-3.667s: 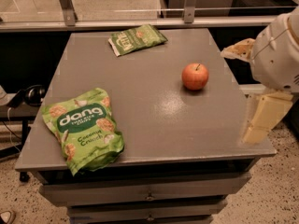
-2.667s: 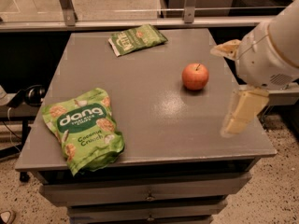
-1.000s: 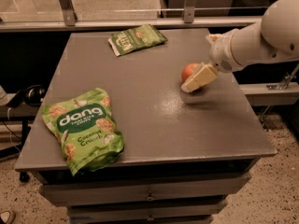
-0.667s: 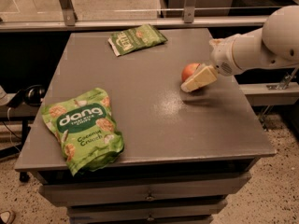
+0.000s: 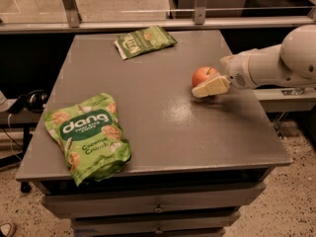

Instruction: Move apple near green rice chip bag

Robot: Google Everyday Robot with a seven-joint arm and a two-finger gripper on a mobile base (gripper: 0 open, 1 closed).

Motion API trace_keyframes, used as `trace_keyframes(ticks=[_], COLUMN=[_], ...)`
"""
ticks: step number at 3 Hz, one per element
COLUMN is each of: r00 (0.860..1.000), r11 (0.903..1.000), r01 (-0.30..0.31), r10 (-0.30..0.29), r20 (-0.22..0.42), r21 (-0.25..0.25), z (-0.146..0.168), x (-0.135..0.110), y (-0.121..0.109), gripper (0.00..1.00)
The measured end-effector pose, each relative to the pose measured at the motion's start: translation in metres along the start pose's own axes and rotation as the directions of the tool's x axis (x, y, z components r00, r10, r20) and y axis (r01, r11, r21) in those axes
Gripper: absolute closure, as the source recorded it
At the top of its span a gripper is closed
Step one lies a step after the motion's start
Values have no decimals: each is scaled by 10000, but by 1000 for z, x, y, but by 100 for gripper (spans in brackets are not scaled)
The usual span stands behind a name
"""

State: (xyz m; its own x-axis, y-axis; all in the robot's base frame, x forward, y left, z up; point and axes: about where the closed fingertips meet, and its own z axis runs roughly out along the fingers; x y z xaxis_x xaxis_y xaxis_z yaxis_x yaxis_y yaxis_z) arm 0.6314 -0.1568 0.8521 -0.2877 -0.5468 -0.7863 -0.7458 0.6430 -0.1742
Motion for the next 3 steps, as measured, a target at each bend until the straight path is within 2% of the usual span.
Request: trace_keyframes(ticks=[1,2,3], r00=[9983,9936,9856], r11=[9983,9949,9907], r01=[-575,-961,-959], r10=[576,977,1081], r20=[135,565,1303], r21=[-59,-310,-967], z=[-3,-11,-18], x=[6,2,-17], y=[2,6,20], gripper=[43,65,89])
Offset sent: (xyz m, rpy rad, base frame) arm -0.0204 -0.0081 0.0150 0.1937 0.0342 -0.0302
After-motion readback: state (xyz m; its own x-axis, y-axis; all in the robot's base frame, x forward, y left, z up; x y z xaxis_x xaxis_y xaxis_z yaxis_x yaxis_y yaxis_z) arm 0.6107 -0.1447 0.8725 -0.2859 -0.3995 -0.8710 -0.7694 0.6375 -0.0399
